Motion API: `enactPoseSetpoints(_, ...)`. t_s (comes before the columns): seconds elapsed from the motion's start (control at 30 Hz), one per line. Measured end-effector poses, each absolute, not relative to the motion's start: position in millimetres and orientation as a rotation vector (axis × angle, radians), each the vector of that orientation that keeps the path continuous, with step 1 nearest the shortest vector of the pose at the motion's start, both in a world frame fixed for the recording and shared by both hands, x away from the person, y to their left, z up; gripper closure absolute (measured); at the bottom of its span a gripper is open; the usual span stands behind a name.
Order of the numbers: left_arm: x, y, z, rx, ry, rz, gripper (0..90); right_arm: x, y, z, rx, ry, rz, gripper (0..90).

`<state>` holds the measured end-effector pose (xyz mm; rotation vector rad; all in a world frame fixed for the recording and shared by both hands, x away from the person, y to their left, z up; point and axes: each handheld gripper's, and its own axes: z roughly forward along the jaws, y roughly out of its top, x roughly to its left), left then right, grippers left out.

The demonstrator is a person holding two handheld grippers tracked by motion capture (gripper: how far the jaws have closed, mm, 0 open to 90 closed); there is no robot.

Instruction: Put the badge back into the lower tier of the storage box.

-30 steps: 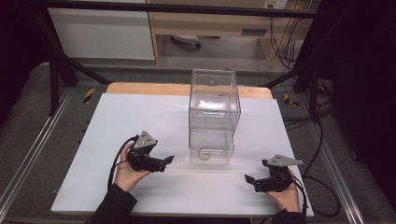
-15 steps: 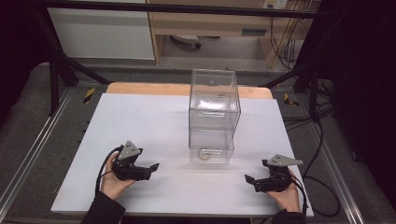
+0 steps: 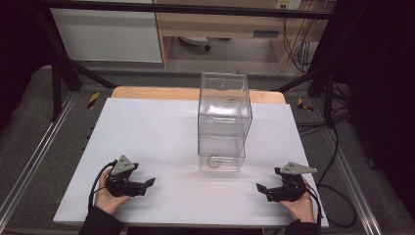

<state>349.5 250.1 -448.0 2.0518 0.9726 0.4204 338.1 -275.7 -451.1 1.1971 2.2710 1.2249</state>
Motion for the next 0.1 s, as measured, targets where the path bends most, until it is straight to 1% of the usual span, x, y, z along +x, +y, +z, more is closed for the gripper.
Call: enactPoseSetpoints(0.1, 348.3, 252.7, -449.7, 2.05, 0.976, 0.418, 11.8, 338.1, -276.1, -450.8, 1.199, 2.27, 1.226, 0.6)
